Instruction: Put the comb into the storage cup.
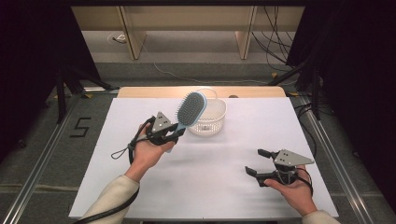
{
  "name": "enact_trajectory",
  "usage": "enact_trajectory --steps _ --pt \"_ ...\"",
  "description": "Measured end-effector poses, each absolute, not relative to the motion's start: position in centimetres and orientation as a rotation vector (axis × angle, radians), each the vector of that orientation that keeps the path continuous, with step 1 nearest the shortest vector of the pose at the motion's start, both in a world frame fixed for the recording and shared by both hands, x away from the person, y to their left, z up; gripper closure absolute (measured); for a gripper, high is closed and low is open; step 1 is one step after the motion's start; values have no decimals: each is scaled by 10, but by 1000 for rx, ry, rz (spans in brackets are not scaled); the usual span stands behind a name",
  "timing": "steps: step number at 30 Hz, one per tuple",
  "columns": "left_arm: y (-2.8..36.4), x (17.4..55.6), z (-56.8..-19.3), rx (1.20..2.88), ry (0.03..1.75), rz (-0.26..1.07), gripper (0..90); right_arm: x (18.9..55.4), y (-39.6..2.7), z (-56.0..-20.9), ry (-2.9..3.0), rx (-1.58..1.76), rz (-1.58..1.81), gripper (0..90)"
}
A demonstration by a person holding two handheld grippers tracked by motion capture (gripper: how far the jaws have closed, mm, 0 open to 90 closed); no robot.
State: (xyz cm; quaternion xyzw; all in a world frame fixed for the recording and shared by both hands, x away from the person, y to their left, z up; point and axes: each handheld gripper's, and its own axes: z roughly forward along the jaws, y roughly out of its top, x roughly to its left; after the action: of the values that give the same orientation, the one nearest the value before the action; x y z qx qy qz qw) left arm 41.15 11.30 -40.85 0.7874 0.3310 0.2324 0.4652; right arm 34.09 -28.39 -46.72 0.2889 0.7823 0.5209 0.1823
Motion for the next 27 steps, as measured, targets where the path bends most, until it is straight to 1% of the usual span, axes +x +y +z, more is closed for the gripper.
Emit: enact_trajectory --steps 27 --pt "110 419 -404 1912 818 562 698 341 -284 -467 2207 815 1467 166"
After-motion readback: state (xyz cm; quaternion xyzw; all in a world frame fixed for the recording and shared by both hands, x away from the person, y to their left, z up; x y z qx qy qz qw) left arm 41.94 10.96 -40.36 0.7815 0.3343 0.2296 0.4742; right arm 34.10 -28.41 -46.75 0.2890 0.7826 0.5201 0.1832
